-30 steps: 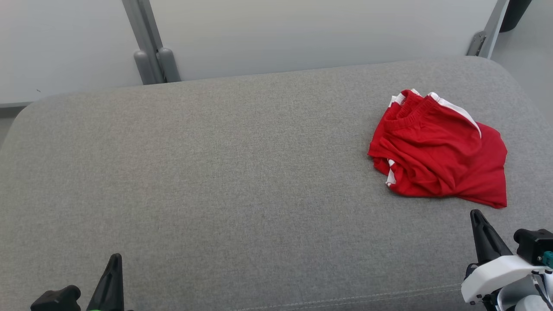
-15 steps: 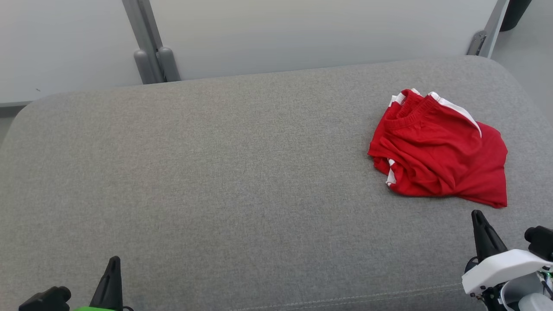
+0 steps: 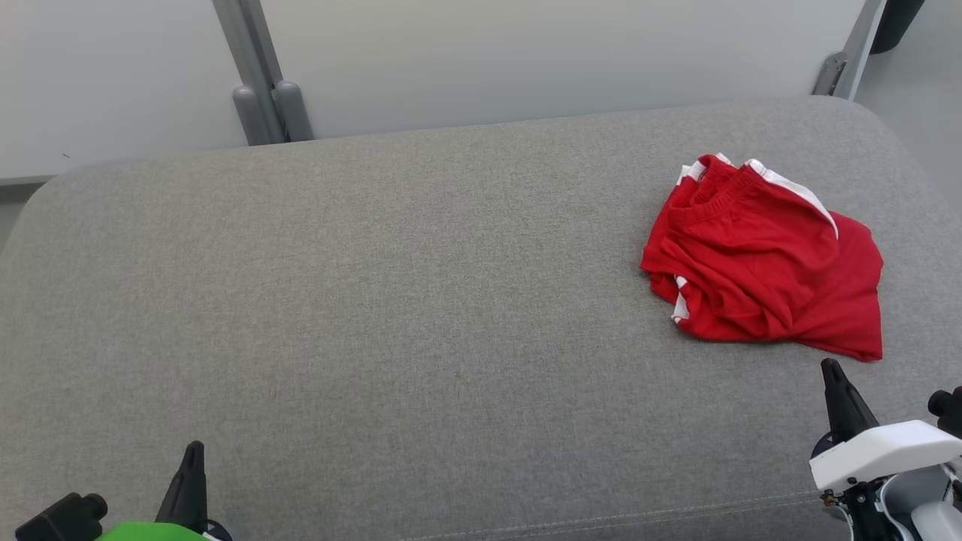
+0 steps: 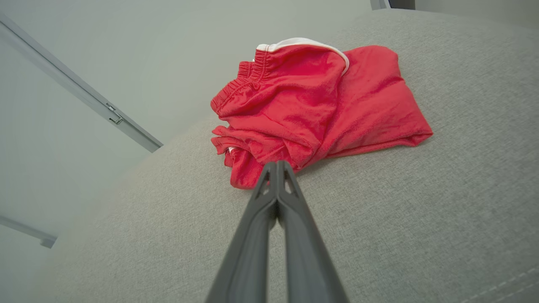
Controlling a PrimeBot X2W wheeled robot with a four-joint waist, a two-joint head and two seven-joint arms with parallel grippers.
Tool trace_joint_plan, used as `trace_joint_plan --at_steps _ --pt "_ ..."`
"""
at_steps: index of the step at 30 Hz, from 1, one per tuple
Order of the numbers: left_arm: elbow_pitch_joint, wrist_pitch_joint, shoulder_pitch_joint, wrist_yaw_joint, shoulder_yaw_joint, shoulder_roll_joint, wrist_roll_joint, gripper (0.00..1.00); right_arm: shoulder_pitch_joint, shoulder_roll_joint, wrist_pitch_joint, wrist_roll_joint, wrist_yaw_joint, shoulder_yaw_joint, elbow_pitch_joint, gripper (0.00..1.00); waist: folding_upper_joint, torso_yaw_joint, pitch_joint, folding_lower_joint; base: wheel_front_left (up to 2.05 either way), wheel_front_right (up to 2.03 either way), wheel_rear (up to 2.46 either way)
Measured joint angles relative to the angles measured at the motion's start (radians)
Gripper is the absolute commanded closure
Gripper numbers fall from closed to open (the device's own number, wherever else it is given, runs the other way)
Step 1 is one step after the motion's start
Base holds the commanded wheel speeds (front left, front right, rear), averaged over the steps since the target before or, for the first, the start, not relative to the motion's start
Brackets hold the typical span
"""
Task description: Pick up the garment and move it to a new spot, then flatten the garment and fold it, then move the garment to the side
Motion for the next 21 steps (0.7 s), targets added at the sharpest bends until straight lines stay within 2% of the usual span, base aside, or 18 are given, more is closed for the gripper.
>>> trace_joint_plan --at_steps 21 --pt "0.042 0.07 -0.059 -0.032 0.055 -0.038 -0.212 1.0 -0.042 0.056 0.067 0.252 0.047 -0.075 0.014 1.0 0.0 0.0 0.002 0.0 0.0 0.0 0.0"
